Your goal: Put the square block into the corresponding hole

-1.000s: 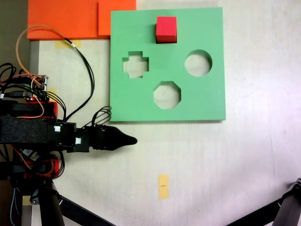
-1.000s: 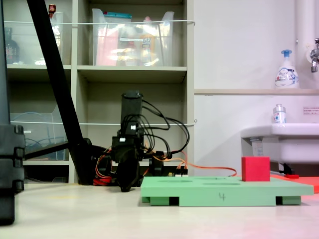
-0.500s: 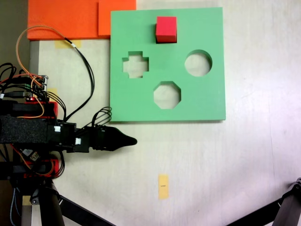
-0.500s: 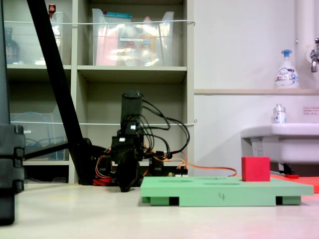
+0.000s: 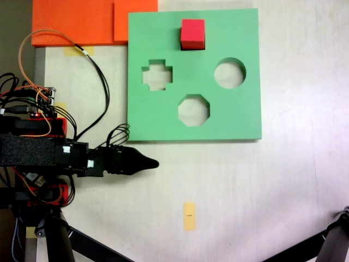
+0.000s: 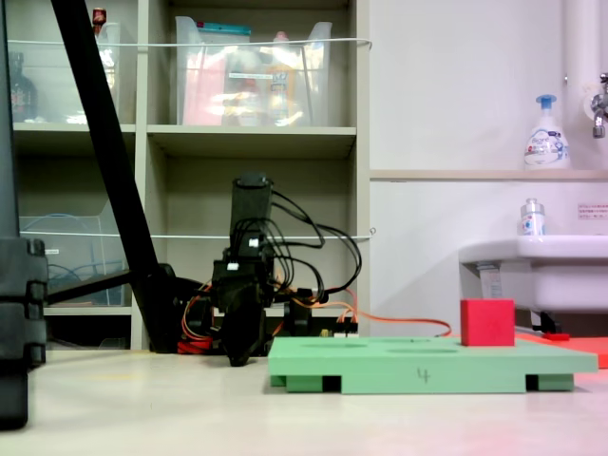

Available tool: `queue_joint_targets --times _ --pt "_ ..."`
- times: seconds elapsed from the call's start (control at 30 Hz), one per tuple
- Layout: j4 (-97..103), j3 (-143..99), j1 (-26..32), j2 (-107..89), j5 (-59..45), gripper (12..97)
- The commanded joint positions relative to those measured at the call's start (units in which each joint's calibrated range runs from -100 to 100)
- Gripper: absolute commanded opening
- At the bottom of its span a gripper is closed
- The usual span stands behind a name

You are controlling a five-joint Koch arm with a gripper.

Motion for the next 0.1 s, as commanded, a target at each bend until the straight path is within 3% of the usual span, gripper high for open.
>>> queue_joint_targets --times 0.0,0.07 --pt "-6.21 -0.98 -0.34 -0.41 -0.29 49.1" --pt "-6.21 -0.98 -0.34 -0.41 -0.29 49.1"
